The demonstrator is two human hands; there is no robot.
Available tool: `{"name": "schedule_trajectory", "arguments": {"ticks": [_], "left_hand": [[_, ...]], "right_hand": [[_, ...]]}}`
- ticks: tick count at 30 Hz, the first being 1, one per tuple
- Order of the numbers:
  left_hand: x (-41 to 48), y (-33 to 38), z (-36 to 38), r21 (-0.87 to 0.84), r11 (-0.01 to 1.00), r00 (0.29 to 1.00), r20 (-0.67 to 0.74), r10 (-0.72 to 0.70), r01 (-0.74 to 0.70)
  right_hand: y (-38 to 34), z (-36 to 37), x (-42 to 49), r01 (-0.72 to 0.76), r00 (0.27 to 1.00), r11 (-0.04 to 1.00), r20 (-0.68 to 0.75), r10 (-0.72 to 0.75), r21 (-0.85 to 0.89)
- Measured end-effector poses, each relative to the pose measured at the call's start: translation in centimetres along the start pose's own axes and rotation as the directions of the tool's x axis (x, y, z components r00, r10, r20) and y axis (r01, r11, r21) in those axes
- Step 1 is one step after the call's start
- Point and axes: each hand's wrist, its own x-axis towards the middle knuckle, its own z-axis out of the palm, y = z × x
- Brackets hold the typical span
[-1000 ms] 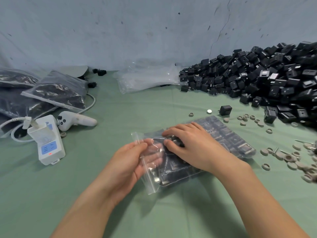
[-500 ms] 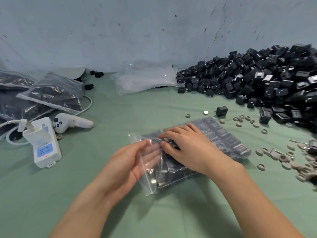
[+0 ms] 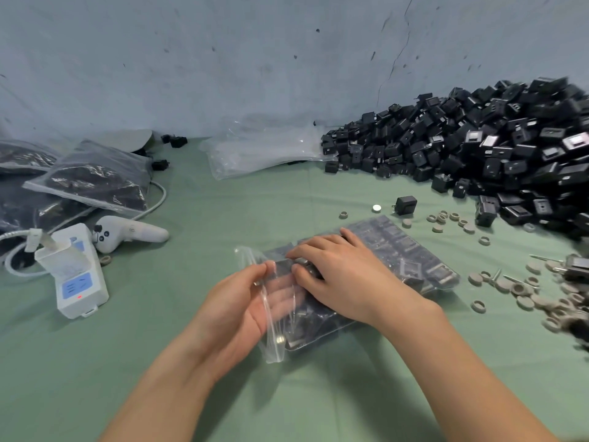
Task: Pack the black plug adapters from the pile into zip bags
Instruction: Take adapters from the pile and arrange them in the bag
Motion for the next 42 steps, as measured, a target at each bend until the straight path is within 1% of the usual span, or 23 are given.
{"name": "schedule_trajectory", "arguments": {"ticks": [2,4,6,8,10,12,14,16,18,20,21,22,24,25,26,27,29,30,32,35,37,39,42], "left_hand": [[0.1,0.3,-0.5,0.079,0.997,0.998,-0.061,0.020,-0.015],[-0.1,0.9,-1.4,0.250,0.967,0.982,-0.165,0.090,-0.046],[-0.5,1.6,-2.2,0.453,0.891,0.959,-0.238,0.154,-0.031],[-0.7,2.1,-2.9,0.606,0.795,0.930,-0.286,0.232,-0.012],[-0.8,2.5,-3.6,0.739,0.672,0.850,-0.318,0.420,-0.056],[-0.9,2.7,-3.9,0.840,0.523,0.720,-0.274,0.638,-0.143],[-0.9,2.8,-3.1,0.872,0.409,0.624,-0.165,0.764,-0.270],[-0.1,2.9,-0.9,0.881,0.294,0.601,-0.015,0.799,-0.370],[2.1,2.7,2.4,0.886,0.207,0.661,0.137,0.738,-0.415],[5.5,1.9,6.5,0.897,0.112,0.752,0.285,0.594,-0.428],[7.5,1.3,8.5,0.901,0.043,0.786,0.353,0.507,-0.432],[9.7,0.6,10.4,0.902,-0.031,0.814,0.404,0.418,-0.432],[13.8,-1.0,13.7,0.897,-0.165,0.864,0.441,0.243,-0.411],[15.9,-1.6,14.9,0.892,-0.224,0.887,0.431,0.167,-0.392],[18.0,-2.3,15.9,0.882,-0.293,0.905,0.412,0.103,-0.368],[20.0,-3.0,16.6,0.859,-0.380,0.918,0.393,0.057,-0.344],[23.6,-4.2,17.6,0.776,-0.560,0.926,0.375,0.038,-0.291],[25.3,-4.6,17.9,0.743,-0.617,0.923,0.378,0.065,-0.261],[28.4,-4.6,18.5,0.747,-0.634,0.918,0.369,0.146,-0.200],[32.4,-3.1,19.1,0.822,-0.555,0.917,0.311,0.250,-0.127],[34.6,-2.1,19.5,0.858,-0.506,0.924,0.262,0.279,-0.091],[36.5,-1.8,20.2,0.889,-0.452,0.922,0.237,0.306,-0.079],[38.5,-1.8,21.0,0.919,-0.385,0.893,0.244,0.379,-0.088]], "right_hand": [[0.0,-0.1,-0.1,0.002,1.000,1.000,0.002,-0.002,0.009],[0.0,-0.1,-0.1,0.007,1.000,1.000,-0.005,-0.007,0.024],[0.2,-0.1,-0.1,0.012,1.000,0.999,-0.016,-0.011,0.039],[0.2,-0.2,-0.2,0.019,1.000,0.999,-0.014,-0.019,0.051],[0.2,-0.2,-0.2,0.032,0.999,0.997,-0.013,-0.031,0.068],[0.4,-0.7,-0.4,0.047,0.998,0.984,-0.043,-0.040,0.170],[1.2,-1.7,-0.4,0.048,0.992,0.949,-0.126,-0.009,0.311],[3.0,-3.1,-0.4,0.012,0.968,0.914,-0.234,0.091,0.406],[5.7,-4.2,-0.6,-0.051,0.917,0.841,-0.309,0.254,0.539],[8.7,-5.0,-1.2,-0.103,0.838,0.705,-0.321,0.442,0.701],[10.2,-5.2,-1.5,-0.120,0.783,0.605,-0.300,0.546,0.787],[11.6,-5.3,-1.8,-0.126,0.711,0.473,-0.253,0.656,0.872],[14.2,-5.6,-2.3,-0.068,0.566,0.138,-0.075,0.821,0.988],[15.3,-5.6,-2.5,0.002,0.524,-0.021,0.017,0.852,1.000],[16.2,-5.6,-2.6,0.074,0.504,-0.151,0.094,0.858,0.986],[17.1,-5.5,-2.7,0.133,0.493,-0.249,0.154,0.856,0.959],[18.5,-5.3,-2.7,0.227,0.467,-0.378,0.241,0.851,0.898],[19.1,-5.1,-2.6,0.258,0.458,-0.417,0.270,0.847,0.872],[19.8,-5.0,-2.2,0.280,0.454,-0.452,0.298,0.840,0.847],[20.6,-4.7,-1.6,0.279,0.463,-0.470,0.312,0.830,0.837],[21.0,-4.5,-1.2,0.278,0.471,-0.483,0.320,0.822,0.830],[21.5,-4.4,-0.9,0.284,0.479,-0.496,0.327,0.815,0.820],[22.1,-4.2,-0.7,0.285,0.496,-0.510,0.331,0.803,0.812]]}}
